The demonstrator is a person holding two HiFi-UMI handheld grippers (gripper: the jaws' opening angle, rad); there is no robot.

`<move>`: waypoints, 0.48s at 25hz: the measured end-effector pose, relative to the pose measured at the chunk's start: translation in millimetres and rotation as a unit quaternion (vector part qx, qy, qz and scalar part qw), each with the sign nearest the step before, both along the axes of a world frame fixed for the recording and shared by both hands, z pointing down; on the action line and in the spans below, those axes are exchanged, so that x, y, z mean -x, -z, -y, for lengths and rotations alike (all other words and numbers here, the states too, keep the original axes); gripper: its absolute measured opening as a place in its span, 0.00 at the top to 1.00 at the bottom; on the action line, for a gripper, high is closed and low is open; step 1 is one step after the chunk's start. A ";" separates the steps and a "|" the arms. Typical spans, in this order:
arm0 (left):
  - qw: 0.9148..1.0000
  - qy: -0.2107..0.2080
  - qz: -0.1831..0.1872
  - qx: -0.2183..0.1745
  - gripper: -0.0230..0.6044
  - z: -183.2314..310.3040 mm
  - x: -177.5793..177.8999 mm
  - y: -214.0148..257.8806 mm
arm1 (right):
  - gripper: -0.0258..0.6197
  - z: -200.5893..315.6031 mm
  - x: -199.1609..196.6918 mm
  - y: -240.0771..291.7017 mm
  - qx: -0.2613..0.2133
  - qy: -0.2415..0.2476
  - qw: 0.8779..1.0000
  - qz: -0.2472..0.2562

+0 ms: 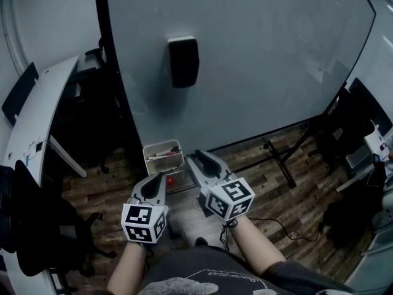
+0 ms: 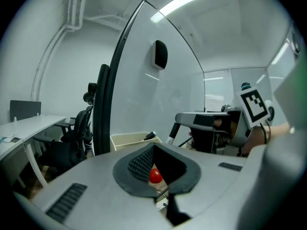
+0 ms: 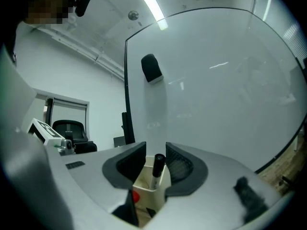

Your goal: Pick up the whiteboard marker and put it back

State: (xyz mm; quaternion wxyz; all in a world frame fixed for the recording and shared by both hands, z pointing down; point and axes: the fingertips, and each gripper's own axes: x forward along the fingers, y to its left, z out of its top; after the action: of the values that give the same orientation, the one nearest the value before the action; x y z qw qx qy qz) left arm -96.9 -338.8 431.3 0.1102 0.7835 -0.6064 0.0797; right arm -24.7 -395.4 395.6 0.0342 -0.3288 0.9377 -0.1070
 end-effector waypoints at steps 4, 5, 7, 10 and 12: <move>1.000 -0.027 0.002 -0.001 0.94 -13.5 -1.3 3.1 | 0.78 -14.7 -12.0 6.0 -0.003 -0.042 0.999 0.004; 0.999 -0.034 0.002 -0.002 0.94 -17.2 -2.2 3.5 | 0.78 -18.5 -16.0 6.1 -0.002 -0.055 0.998 0.005; 0.999 -0.047 0.002 -0.002 0.94 -26.2 -4.2 4.0 | 0.78 -27.8 -24.7 3.9 0.004 -0.082 0.997 0.009; 0.998 -0.066 0.000 -0.001 0.94 -41.7 -5.9 4.1 | 0.78 -45.4 -36.1 -2.7 0.022 -0.114 0.993 0.018; 0.997 -0.078 -0.001 0.000 0.94 -52.7 -6.1 3.2 | 0.78 -58.6 -41.6 -7.5 0.033 -0.132 0.990 0.023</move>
State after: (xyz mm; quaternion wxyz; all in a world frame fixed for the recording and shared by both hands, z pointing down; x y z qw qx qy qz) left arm -90.8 -286.1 428.1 0.1038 0.8285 -0.5434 0.0872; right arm 17.0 -336.8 403.1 0.0589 -0.4479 0.8811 -0.1397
